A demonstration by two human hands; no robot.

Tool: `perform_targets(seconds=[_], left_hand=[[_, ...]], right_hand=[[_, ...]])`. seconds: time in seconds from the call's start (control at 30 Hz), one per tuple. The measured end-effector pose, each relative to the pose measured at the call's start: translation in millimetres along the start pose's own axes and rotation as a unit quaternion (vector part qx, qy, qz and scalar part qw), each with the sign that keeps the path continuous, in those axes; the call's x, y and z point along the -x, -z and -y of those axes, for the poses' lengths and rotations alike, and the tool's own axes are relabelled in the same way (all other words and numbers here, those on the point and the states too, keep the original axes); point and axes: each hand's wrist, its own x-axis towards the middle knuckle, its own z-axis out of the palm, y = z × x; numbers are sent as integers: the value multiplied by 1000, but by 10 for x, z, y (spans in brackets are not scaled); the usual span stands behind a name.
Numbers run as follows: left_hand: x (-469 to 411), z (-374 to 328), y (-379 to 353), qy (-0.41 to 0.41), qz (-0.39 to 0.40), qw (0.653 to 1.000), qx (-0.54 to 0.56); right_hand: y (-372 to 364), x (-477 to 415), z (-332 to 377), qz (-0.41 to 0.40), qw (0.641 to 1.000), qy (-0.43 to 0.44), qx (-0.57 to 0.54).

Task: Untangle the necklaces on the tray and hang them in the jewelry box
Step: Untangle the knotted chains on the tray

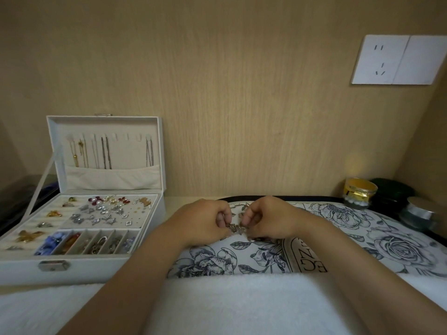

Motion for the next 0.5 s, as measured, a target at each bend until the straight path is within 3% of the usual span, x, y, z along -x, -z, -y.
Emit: perform_targets(seconds=[0.27,0.5], left_hand=[[45,-70,145,32,128,991,38],[7,-92,35,0,22,999,25]], right_hand=[[75,13,-36,37,998,18,40],[29,2,7,-16,999,27,33]])
